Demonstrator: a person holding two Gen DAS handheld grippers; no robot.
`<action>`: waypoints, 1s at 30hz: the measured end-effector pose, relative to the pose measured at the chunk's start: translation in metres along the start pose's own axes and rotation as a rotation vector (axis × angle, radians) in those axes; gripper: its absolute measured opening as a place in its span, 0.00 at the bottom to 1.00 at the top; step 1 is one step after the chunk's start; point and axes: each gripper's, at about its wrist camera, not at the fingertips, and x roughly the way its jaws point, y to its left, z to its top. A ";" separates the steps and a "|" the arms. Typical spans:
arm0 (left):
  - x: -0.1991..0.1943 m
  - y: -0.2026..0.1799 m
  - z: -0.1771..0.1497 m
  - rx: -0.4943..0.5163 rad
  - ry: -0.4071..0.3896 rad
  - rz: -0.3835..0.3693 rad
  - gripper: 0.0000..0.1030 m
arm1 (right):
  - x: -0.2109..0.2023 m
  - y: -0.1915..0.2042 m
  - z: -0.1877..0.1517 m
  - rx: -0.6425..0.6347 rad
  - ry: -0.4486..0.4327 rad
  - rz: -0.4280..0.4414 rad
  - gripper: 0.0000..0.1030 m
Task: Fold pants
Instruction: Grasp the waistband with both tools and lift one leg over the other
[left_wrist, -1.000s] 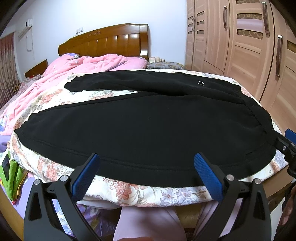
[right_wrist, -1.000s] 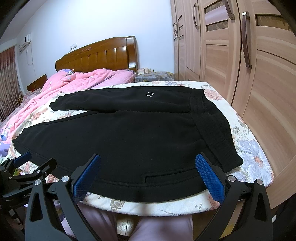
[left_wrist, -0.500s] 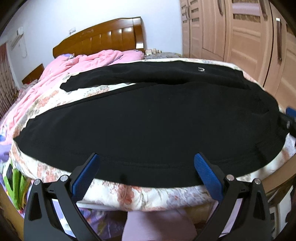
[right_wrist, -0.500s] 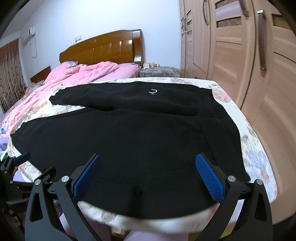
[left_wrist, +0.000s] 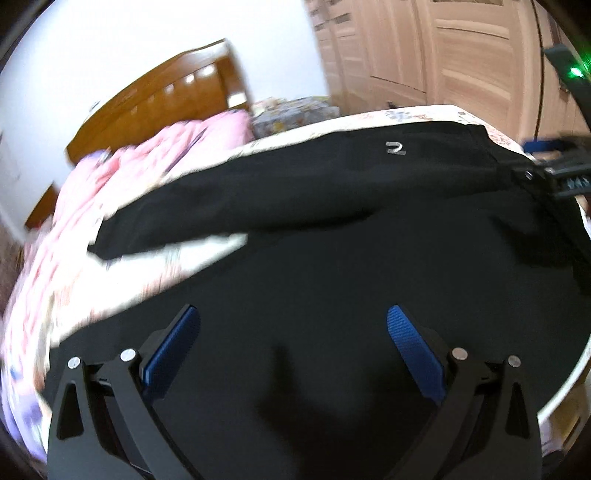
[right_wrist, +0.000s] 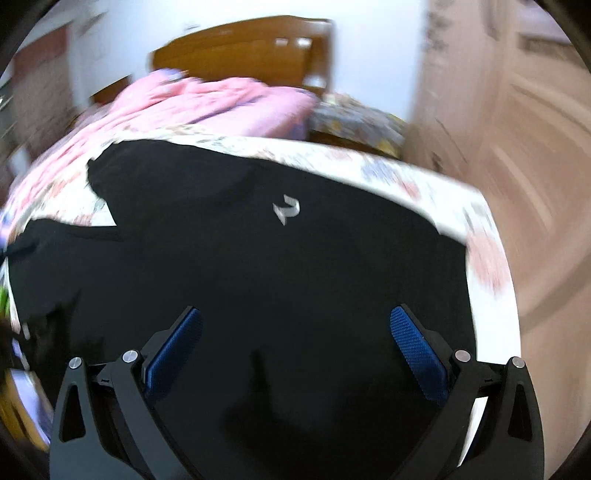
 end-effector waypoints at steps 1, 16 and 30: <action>0.009 0.006 0.015 0.032 -0.034 -0.027 0.98 | 0.011 -0.011 0.009 -0.044 -0.003 0.014 0.96; 0.208 0.116 0.181 0.280 -0.012 -0.453 0.97 | 0.147 -0.134 0.083 -0.048 0.176 0.190 0.84; 0.280 0.123 0.221 0.433 0.135 -0.770 0.78 | 0.016 -0.071 0.047 -0.246 -0.136 0.139 0.10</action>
